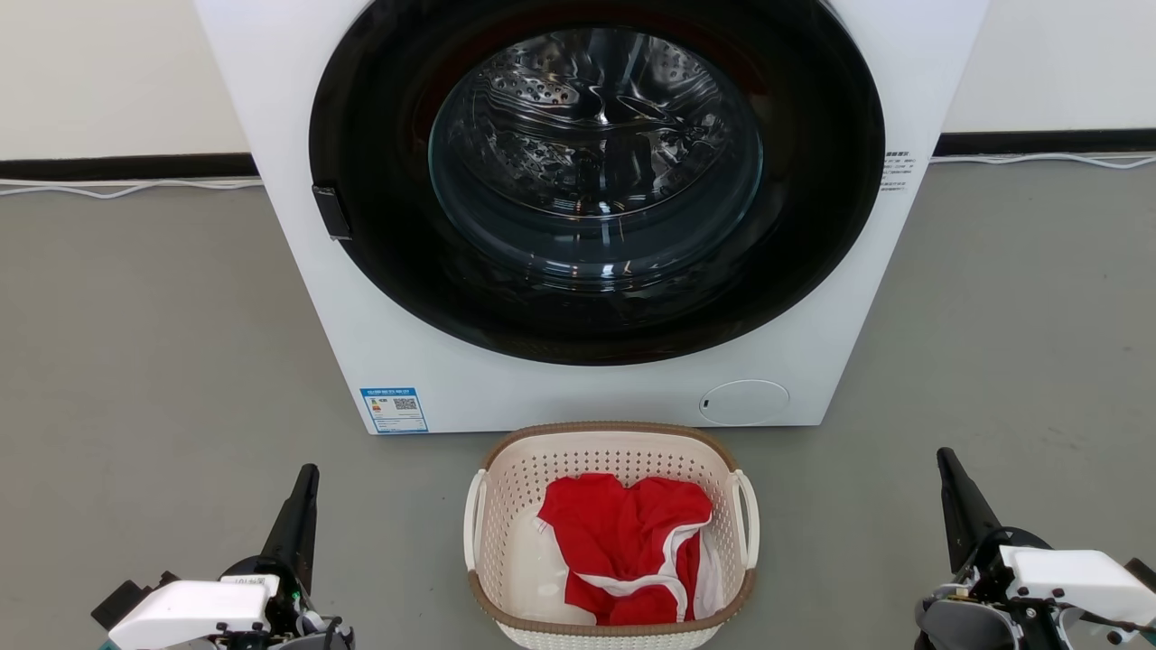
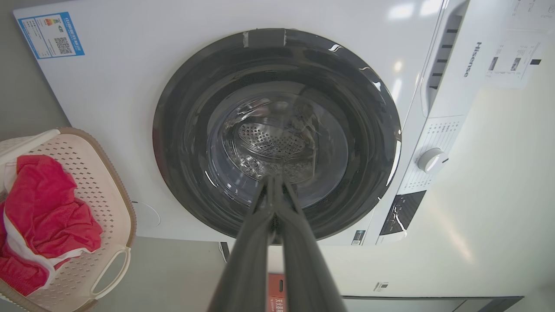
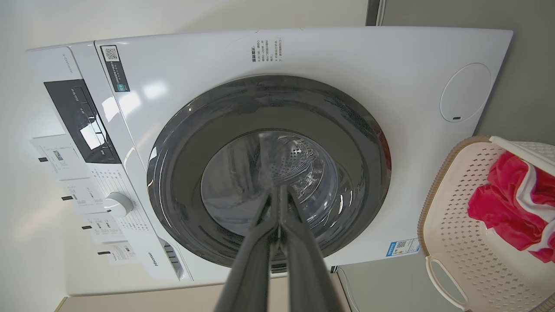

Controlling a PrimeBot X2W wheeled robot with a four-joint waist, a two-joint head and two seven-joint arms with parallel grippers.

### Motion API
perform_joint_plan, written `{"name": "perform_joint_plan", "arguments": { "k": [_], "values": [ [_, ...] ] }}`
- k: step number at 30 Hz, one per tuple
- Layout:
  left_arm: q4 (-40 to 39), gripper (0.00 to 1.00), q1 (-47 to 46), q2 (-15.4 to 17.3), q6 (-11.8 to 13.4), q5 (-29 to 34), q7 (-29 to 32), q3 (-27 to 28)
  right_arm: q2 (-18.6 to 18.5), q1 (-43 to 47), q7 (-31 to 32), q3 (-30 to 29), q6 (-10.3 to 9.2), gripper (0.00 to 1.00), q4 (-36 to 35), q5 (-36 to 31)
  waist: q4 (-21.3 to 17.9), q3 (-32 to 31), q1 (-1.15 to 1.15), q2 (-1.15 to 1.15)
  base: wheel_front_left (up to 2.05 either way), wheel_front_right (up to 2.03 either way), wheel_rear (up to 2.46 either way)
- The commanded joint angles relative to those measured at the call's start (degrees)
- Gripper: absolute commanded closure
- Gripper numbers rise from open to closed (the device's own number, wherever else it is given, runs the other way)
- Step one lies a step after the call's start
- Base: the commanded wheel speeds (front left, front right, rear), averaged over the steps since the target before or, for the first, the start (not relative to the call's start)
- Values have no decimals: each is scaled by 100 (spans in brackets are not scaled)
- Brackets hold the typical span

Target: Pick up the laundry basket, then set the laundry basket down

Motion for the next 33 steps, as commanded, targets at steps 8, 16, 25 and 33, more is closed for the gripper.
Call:
{"name": "perform_joint_plan", "arguments": {
  "k": [8,16,25,33],
  "values": [
    [-167,100,-321,60,-41,5,34,172,-40,-240,58,107,42,100,-172,38,0,0,0,0,0,0,0],
    [-167,100,-321,60,-41,5,34,172,-40,-240,58,107,42,100,-172,38,0,0,0,0,0,0,0],
    [-167,100,-321,60,-41,5,34,172,-40,-240,58,107,42,100,-172,38,0,0,0,0,0,0,0],
    [-167,100,-321,60,-41,5,34,172,-40,-240,58,107,42,100,-172,38,0,0,0,0,0,0,0]
  ]
}}
